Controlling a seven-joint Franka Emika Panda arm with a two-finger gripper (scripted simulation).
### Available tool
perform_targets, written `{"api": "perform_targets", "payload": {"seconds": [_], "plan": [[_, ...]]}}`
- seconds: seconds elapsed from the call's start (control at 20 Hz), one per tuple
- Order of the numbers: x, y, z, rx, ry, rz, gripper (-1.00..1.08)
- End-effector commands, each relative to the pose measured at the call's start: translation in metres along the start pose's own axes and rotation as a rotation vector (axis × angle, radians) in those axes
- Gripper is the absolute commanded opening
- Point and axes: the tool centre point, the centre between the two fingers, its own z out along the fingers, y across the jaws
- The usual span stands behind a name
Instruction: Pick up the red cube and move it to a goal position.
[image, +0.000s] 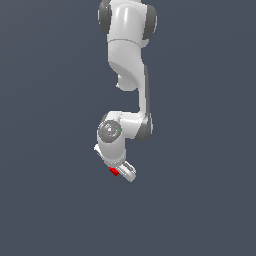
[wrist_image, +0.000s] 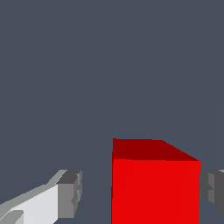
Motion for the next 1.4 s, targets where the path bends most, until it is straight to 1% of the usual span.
{"api": "perform_targets", "payload": {"seconds": [0.0,0.15,0.2,0.9,1.1,1.35], "plan": [[0.003,0.0,0.003,0.001,0.001,0.019,1.0],[0.004,0.0,0.004,0.001,0.001,0.024,1.0],[0.004,0.0,0.004,0.001,0.001,0.024,-1.0],[0.002,0.0,0.001,0.001,0.001,0.024,-1.0],[-0.002,0.002,-0.009,0.001,0.0,0.024,-1.0],[-0.012,0.005,-0.03,0.001,0.0,0.024,-1.0]]}}
